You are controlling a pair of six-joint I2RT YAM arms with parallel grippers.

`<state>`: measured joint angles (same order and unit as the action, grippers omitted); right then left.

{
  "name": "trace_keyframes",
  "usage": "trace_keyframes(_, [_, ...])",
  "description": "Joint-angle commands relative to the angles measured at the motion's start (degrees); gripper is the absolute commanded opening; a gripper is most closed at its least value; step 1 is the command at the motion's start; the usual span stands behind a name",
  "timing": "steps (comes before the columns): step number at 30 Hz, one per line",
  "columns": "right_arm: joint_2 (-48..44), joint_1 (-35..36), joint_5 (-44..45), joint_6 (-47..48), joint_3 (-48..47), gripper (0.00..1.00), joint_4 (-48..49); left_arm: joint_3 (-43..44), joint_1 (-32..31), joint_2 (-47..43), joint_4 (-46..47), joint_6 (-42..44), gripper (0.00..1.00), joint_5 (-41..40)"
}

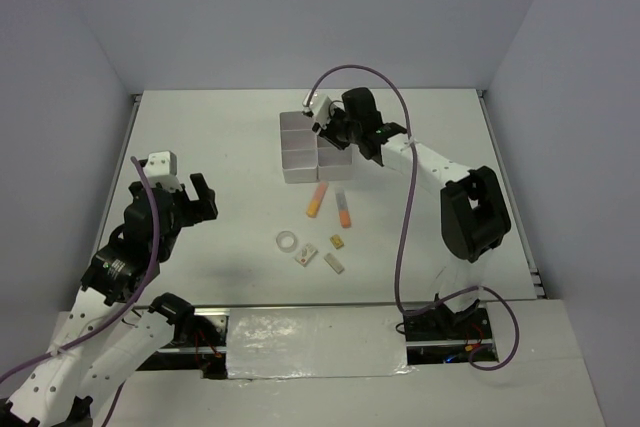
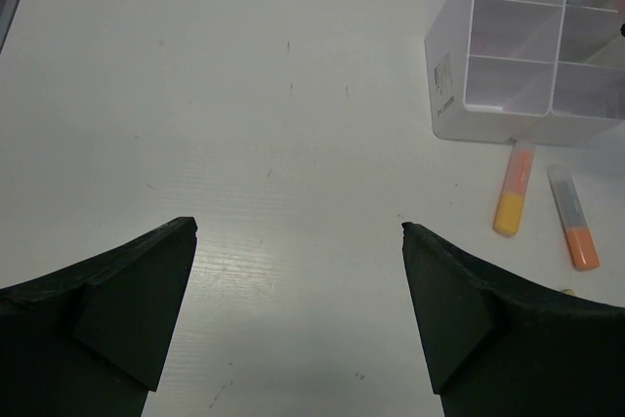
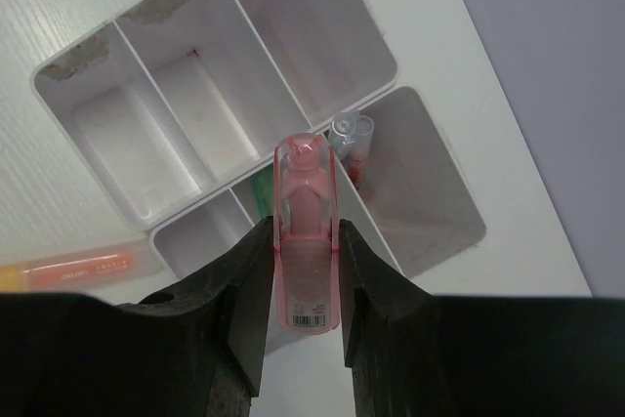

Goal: Sort the stationery into containers
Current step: Place the pen in the storage box.

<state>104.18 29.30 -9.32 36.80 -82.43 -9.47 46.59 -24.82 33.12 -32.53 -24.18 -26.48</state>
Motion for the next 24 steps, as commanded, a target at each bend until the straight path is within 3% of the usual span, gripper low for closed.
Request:
trace_keyframes(1, [-2.8,-1.2,-7.5,3.5,3.1,0.0,8.7,0.9,0.3,0.1,2.2,0.4,0.99,0.7])
trace_keyframes(13, [2.3,-2.6,-6.7,6.1,0.9,0.14,9.0,0.8,0.3,0.0,2.8,1.1,0.99,2.2])
trace_keyframes(17, [3.4,-3.2,-6.6,5.9,0.5,0.26,8.9,0.7,0.3,0.2,2.9,1.2,0.99,2.6])
trace_keyframes(24, [2.7,-3.8,-7.1,5.1,1.6,0.39,9.3,0.7,0.3,-0.1,3.1,1.4,0.99,3.1])
